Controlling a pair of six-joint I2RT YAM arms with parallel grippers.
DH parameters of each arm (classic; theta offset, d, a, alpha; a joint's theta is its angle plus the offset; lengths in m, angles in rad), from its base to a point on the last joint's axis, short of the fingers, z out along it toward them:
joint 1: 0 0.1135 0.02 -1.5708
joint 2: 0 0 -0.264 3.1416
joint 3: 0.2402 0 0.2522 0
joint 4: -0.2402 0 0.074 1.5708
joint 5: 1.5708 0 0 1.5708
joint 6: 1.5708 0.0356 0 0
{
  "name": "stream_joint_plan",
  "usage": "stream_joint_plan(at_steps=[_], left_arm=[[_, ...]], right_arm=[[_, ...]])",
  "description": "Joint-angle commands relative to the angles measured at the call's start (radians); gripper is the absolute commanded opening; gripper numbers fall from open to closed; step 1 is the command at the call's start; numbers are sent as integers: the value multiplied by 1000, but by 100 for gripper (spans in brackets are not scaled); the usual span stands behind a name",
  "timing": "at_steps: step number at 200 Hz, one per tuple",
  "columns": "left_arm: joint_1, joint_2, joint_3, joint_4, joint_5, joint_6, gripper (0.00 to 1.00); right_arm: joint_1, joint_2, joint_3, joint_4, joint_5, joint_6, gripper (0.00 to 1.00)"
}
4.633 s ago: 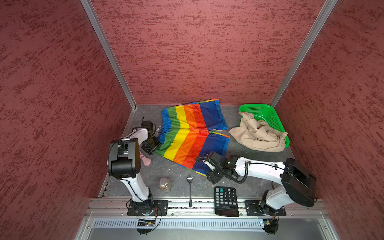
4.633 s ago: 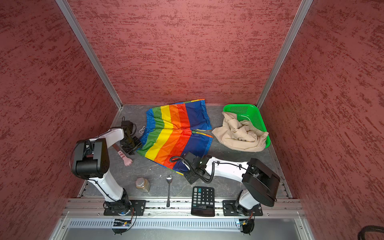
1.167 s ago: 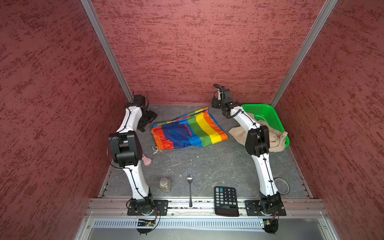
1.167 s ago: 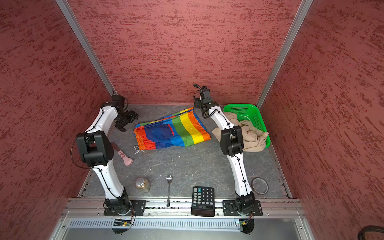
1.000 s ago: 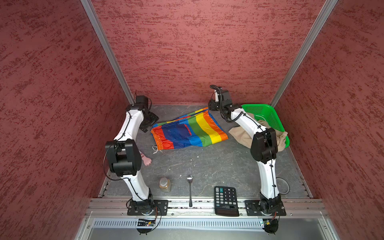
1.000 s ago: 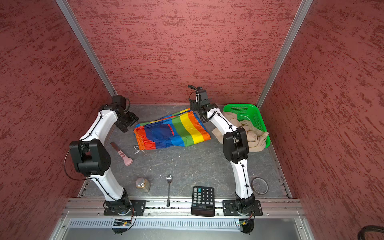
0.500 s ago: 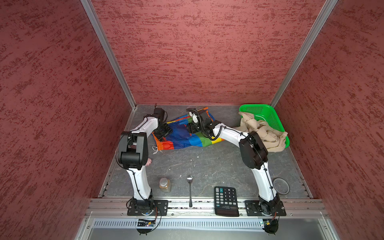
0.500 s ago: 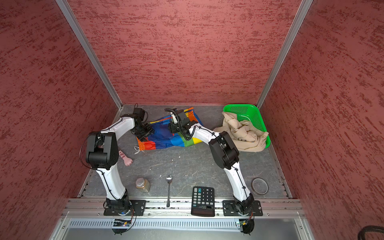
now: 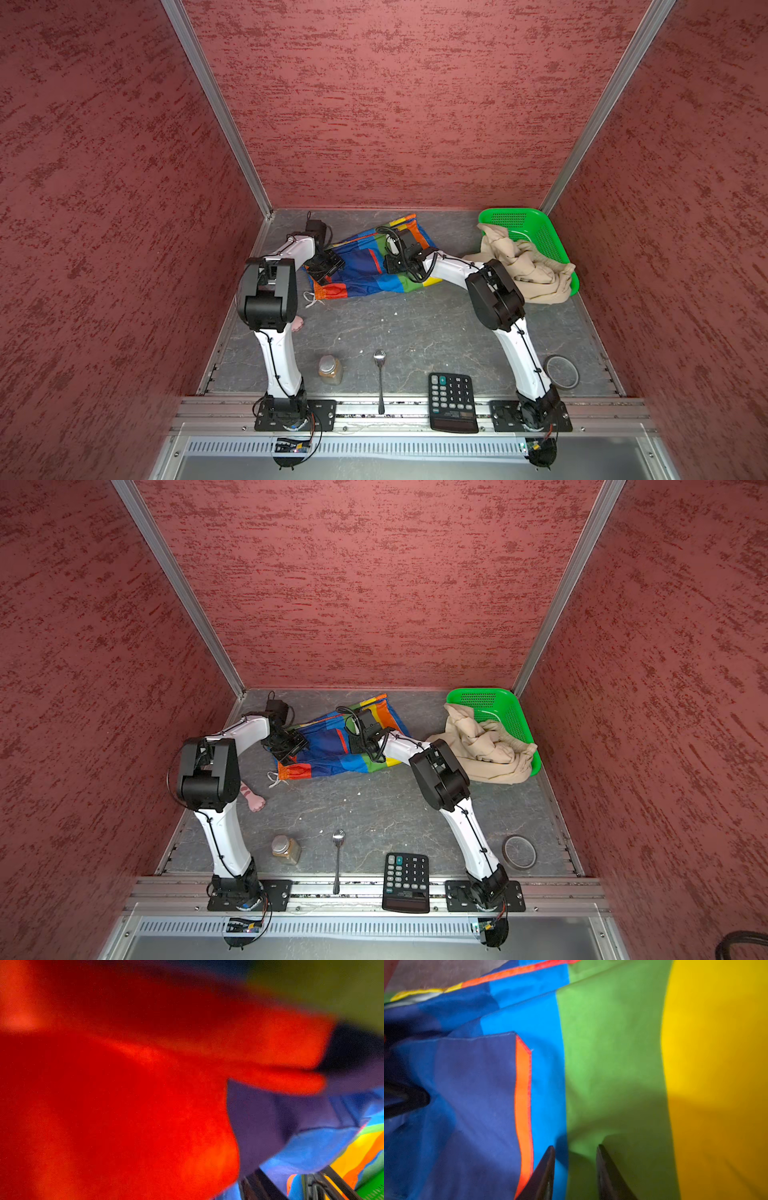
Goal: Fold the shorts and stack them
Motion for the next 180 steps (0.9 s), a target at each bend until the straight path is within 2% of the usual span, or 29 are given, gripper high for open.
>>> stream_joint_plan(at_steps=[1,16,39,71,95,133,180], left_arm=[[7,-100,13,-27,9,15,74],[14,-193,7,-39,-17,16,81],[61,-340,-33,-21,6,6,90],[195,-527,-159,49,95,-16,98],[296,-641,-248,77,133,-3,100],[439,-757,-378,136,226,5,100],[493,-753,-430,145,262,36,100]], right_arm=[[-5,-93,28,-27,74,-42,30],[3,-183,-5,9,93,-98,34],[68,-279,-27,27,162,-278,51],[228,-295,-39,41,301,-557,73],[318,-269,-62,102,319,-642,87],[408,-140,19,94,280,-716,92],[443,12,129,75,222,-736,93]])
